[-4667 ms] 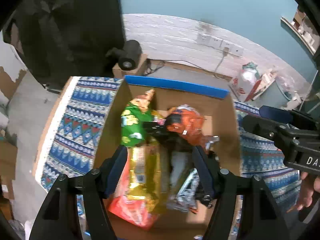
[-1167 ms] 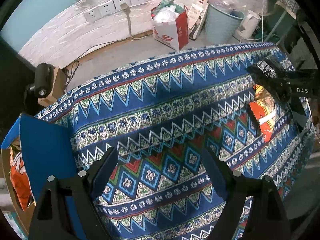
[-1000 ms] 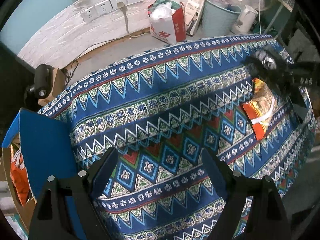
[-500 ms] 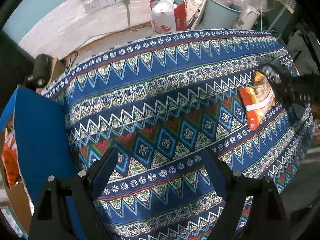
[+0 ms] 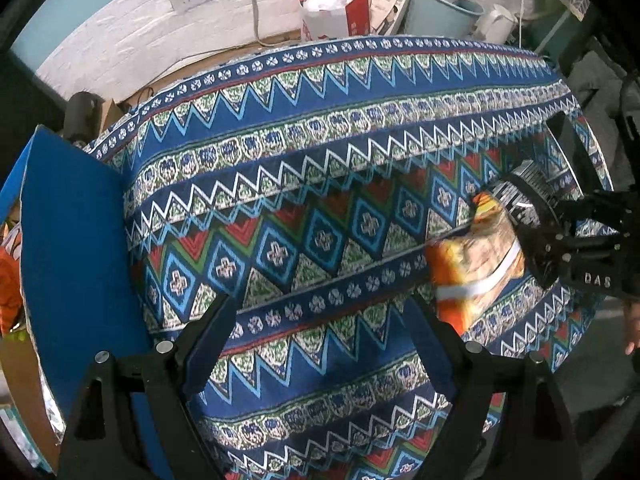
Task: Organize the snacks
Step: 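Reach left tool to the orange-and-white chip bag while right tool holds black bag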
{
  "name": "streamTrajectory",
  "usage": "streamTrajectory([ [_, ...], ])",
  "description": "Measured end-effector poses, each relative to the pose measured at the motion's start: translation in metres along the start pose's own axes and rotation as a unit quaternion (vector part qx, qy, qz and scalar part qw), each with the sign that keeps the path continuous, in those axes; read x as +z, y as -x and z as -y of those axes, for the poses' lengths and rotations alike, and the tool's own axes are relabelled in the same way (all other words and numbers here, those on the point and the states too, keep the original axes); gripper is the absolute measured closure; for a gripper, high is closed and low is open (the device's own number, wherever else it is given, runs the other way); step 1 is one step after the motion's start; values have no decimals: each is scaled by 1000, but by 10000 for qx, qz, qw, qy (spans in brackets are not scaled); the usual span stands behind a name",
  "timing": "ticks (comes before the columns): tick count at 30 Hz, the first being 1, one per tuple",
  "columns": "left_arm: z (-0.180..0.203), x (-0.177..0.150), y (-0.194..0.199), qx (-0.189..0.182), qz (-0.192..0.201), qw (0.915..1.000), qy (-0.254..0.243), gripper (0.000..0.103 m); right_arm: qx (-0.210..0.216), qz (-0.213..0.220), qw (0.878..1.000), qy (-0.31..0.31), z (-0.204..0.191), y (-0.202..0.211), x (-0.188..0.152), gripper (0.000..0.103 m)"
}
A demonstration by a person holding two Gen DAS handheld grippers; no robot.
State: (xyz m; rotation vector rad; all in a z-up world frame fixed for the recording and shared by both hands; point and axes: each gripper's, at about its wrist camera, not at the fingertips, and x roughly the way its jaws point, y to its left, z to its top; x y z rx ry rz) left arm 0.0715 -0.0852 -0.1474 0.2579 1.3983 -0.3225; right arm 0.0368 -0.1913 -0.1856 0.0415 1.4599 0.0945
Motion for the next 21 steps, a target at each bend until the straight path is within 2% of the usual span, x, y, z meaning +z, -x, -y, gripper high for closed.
streamTrajectory([
  [4,1,-6,3,-199,-36,9997,154,16,377,-78,9993,-11,-23,-1,-12,50],
  [8,1,-10,1,-564,-109,9970,522,16,393,18,9992,89,-45,4,-24,50],
  [11,7,-11,0,-1071,-182,9893,978,16,242,148,9995,109,-38,7,-25,50],
  [15,22,-13,-3,-1530,-271,9767,1478,15,64,316,9995,49,-23,14,-24,50],
  [17,34,-12,-7,-1659,-376,9728,1574,15,70,369,9993,-36,-10,15,-23,50],
  [21,54,-8,-20,-1614,-565,9709,1675,15,76,388,9991,-124,12,15,-27,50],
])
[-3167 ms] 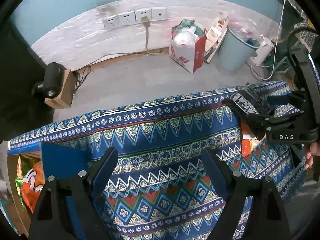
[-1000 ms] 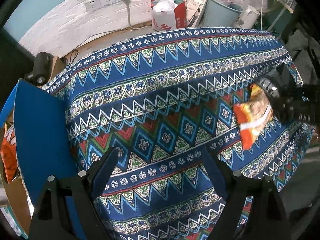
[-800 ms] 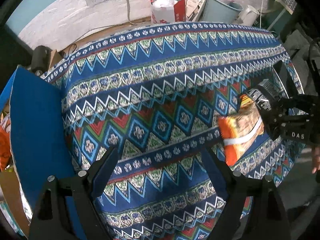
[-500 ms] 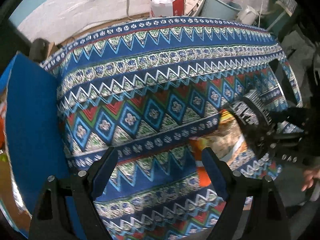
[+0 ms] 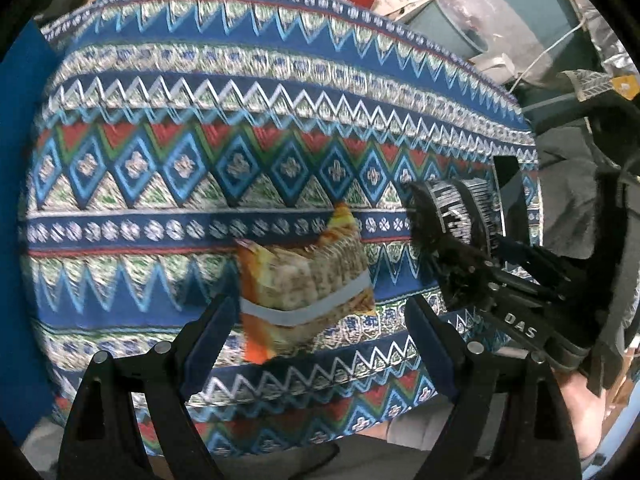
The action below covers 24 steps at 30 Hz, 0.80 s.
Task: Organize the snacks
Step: 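Reach left tool to the orange-and-white chip bag while right tool holds black bag, then close left tool on the orange-and-white chip bag and lift it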
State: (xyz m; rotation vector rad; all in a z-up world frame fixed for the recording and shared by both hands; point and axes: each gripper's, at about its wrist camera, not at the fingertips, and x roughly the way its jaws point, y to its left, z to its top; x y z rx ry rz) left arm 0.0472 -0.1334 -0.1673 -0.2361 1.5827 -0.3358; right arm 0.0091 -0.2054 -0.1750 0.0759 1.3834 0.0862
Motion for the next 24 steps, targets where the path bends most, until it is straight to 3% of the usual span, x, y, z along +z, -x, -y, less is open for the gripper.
streamTrajectory([
  [9,9,10,-30,294,-104,9994,121,14,8,120,9999,12,43,17,-18,50],
  [16,7,13,-42,348,-36,9994,30,14,56,177,9998,-14,65,29,-8,49],
  [18,13,11,-44,408,-10,9989,-210,19,57,180,9998,16,64,29,-8,49],
  [19,16,11,-46,426,-15,9987,-293,29,54,177,9998,32,64,29,-7,49],
  [20,20,13,-48,388,-22,9986,-355,32,51,177,9998,45,66,29,-7,49],
  [24,28,11,-48,459,47,9969,-640,38,7,195,9998,53,57,26,-5,49],
])
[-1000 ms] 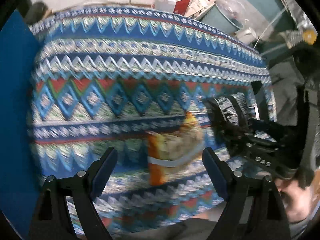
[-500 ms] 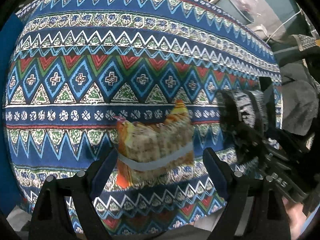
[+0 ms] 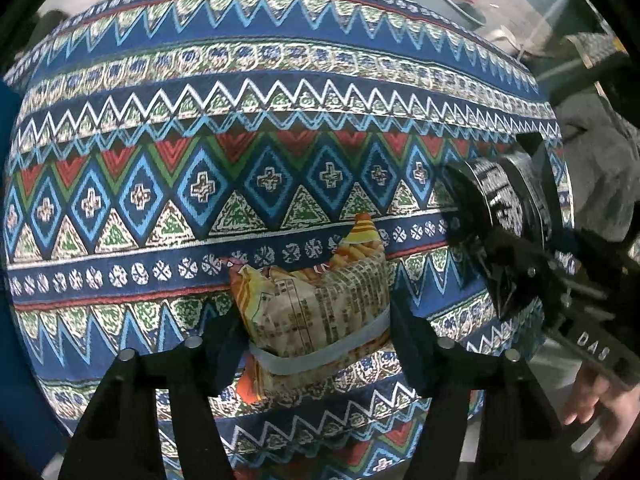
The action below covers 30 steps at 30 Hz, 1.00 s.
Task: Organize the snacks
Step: 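Close left tool on the orange-and-white chip bag and lift it, then carry both held bags over the cardboard box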
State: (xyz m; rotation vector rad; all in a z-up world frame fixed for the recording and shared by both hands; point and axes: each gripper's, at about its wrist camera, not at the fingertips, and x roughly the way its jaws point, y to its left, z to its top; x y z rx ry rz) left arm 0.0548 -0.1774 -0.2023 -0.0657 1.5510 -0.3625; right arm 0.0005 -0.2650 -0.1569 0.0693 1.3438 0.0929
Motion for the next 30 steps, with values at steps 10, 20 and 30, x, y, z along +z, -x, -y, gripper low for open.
streamTrajectory([
  [10,-10,-7,33,337,360,9976,-482,43,-31,197,9997,106,-18,7,12,49],
  [20,-28,-15,78,850,899,9886,-861,43,48,570,9979,287,-41,28,24,49],
  [30,-38,-27,130,1321,1533,9720,-1197,43,145,950,9940,526,-72,55,36,49],
])
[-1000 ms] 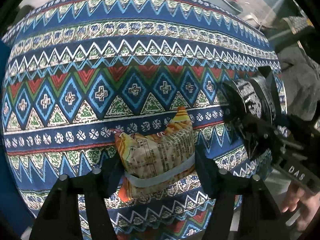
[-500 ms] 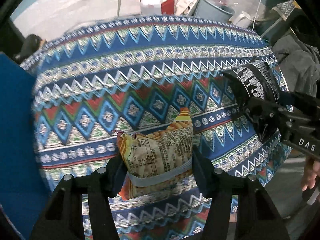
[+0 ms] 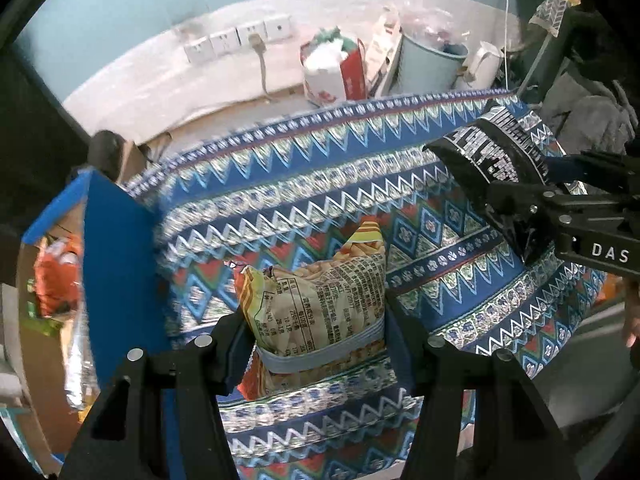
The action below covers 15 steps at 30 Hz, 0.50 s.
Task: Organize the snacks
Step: 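Carry both held bags over the cardboard box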
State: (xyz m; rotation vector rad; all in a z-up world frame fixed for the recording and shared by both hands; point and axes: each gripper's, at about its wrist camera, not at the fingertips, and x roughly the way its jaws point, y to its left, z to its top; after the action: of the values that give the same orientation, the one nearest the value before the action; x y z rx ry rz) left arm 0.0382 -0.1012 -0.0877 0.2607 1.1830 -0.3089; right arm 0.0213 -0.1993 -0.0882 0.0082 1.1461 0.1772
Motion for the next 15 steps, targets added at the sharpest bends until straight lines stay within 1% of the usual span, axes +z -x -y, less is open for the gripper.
streamTrajectory([
  [10,-33,-4,45,242,497,9985,49,43,179,241,9993,237,-35,17,18,49],
  [15,-53,-9,62,275,655,9974,149,43,281,322,9983,402,-57,21,27,49],
])
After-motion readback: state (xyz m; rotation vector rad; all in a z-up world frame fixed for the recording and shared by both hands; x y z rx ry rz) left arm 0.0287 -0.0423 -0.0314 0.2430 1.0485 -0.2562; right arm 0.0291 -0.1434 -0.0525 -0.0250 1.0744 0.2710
